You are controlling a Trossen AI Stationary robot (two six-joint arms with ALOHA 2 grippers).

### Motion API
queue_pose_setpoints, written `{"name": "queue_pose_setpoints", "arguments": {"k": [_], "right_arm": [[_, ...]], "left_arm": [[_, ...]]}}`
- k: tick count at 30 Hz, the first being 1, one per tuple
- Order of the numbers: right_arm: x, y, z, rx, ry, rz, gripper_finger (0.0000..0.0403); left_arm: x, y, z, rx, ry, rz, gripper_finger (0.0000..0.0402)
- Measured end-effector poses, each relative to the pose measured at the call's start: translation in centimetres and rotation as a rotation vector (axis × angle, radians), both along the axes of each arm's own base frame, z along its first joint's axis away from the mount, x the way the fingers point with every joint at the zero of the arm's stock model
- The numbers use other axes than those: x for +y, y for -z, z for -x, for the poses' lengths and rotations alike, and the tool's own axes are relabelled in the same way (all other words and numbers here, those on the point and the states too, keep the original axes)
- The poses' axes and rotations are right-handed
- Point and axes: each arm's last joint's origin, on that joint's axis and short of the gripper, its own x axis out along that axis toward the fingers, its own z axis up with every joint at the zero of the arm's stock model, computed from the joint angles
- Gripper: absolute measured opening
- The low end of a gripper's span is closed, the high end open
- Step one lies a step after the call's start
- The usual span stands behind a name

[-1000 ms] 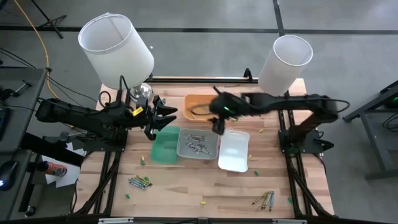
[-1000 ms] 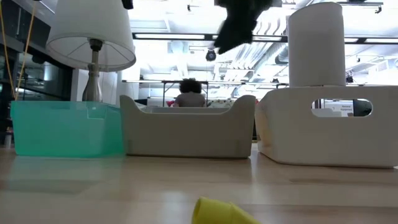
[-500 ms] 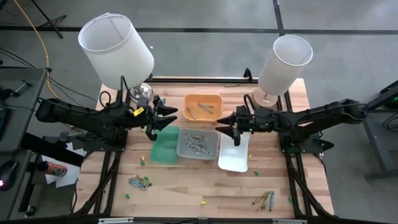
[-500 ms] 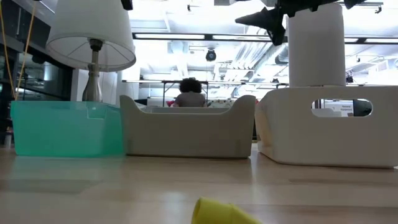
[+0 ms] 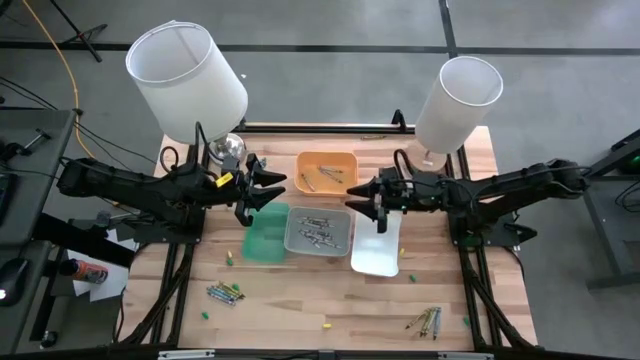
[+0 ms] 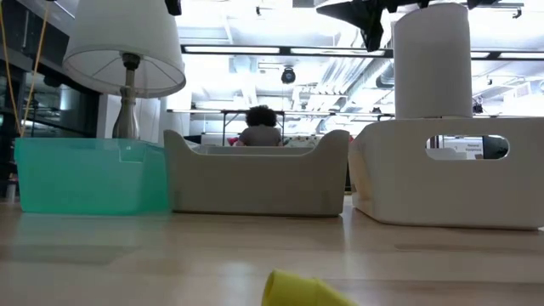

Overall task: Sort crayons
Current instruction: Put the green crayon into the white bin

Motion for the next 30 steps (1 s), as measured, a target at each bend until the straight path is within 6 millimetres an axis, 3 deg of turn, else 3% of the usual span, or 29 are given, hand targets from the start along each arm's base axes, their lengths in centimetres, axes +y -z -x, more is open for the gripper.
{"name": "queue_pose_setpoints", "arguments": {"k": [6, 9, 13, 18, 22, 25, 30], "right_arm": [[0.0, -0.1, 0.0, -0.015, 0.0, -0.073, 0.0197], [0.1, -0.1, 0.0, -0.013, -0.035, -0.201, 0.0197], [1.3, 0.0, 0.1, 0.034, -0.224, -0.433, 0.0197], [6.0, 1.2, 1.4, 0.258, -0.405, -0.66, 0.0197], [10.6, 3.0, 4.1, 0.517, -0.378, -0.757, 0.0197], [13.0, 4.4, 6.5, 0.717, -0.333, -0.824, 0.0197], [15.3, 5.1, 8.2, 1.129, -0.302, -0.677, 0.0197]], "left_arm": [[0.0, 0.0, 0.0, 0.001, 0.0, 0.0, 0.0161], [0.0, 0.0, 0.0, 0.001, 0.0, 0.0, 0.0161], [0.0, 0.0, 0.0, 0.0, 0.002, 0.006, 0.0161], [0.0, 0.0, 0.0, -0.003, 0.01, 0.042, 0.0161], [0.0, 0.0, 0.0, -0.001, 0.005, 0.023, 0.0161], [0.0, 0.0, 0.0, -0.001, 0.004, 0.015, 0.0161], [0.0, 0.2, 0.0, 0.02, 0.004, 0.014, 0.0161]]}}
